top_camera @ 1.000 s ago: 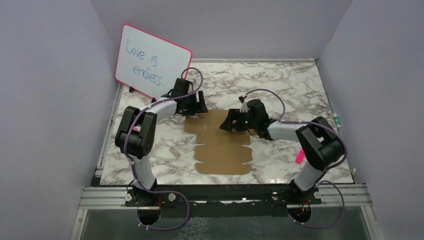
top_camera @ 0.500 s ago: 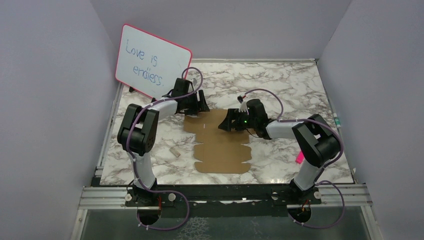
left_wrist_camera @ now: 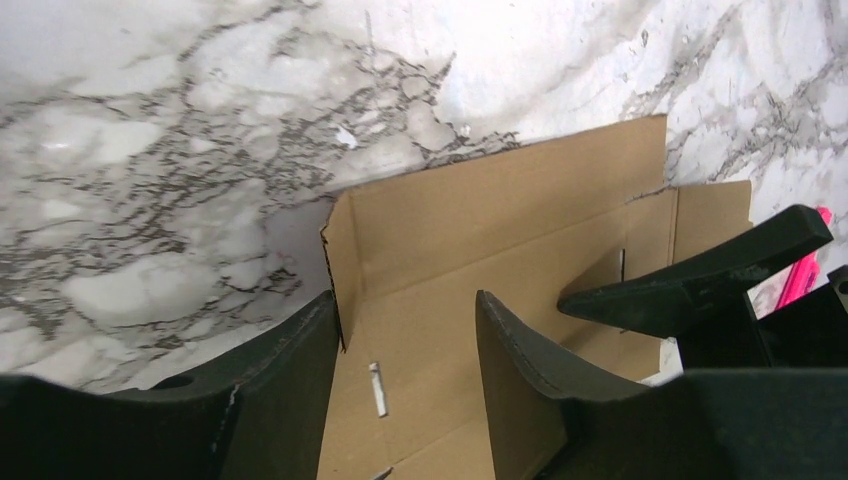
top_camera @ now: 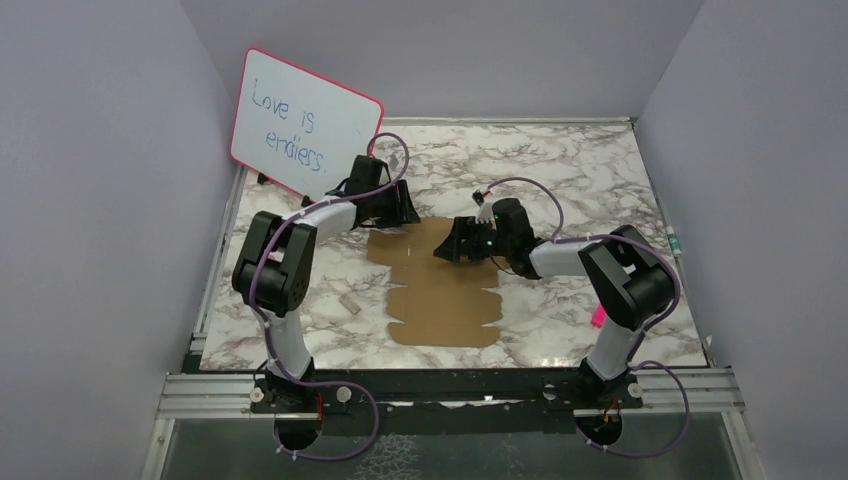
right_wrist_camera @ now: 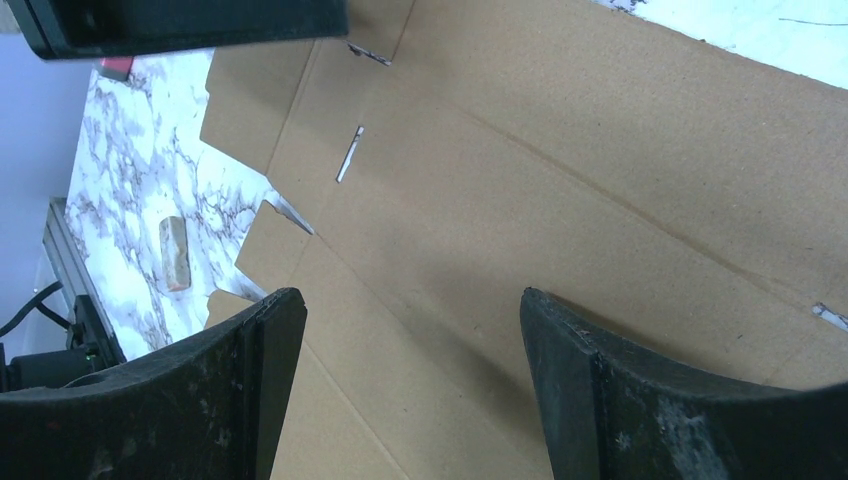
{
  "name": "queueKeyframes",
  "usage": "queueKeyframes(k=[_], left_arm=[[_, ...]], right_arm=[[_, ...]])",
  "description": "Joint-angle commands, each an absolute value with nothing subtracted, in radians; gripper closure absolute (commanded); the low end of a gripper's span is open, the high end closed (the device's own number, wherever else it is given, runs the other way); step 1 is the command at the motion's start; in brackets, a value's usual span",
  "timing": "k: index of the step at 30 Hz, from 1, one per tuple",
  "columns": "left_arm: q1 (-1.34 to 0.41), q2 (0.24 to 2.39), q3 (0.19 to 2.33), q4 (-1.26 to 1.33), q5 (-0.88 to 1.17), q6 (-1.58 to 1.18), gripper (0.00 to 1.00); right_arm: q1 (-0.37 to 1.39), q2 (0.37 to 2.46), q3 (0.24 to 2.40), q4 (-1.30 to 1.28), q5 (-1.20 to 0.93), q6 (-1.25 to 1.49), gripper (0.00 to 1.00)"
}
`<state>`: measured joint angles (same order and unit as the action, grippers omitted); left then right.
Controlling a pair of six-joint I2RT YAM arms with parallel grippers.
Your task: Fold the paper box
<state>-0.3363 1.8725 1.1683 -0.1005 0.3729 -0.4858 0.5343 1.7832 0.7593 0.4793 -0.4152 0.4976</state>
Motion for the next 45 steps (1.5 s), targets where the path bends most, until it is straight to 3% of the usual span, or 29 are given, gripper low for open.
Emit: queueKeyframes(k=[1, 15, 21, 28, 36, 45], left_arm=[[-0.383, 1.835, 1.182, -0.134, 0.351, -0.48, 0.48], [-0.465, 1.859, 1.269, -0.238, 0.218, -0.423, 0.5], [-0.465, 1.781, 1.25, -0.282, 0.155, -0.388, 0.44], [-0.464, 1.62, 1.1, -0.305, 0.099, -0.39, 0.41], [-0.465, 1.438, 0.869, -0.261, 0.183, -0.463, 0.39], [-0.464, 1.408, 0.738, -0.152, 0.235, -0.531, 0.38]], right_arm=[[0.531, 1.835, 0.752, 0.45, -0.421, 0.492, 0.16], [0.53, 1.822, 0.762, 0.425, -0.416, 0.481, 0.15], [0.531, 1.726, 0.763, 0.375, -0.419, 0.479, 0.15], [0.532, 1.609, 0.708, 0.348, -0.441, 0.486, 0.15], [0.541, 1.559, 0.598, 0.397, -0.484, 0.546, 0.15], [0.547, 1.578, 0.561, 0.433, -0.502, 0.57, 0.15]])
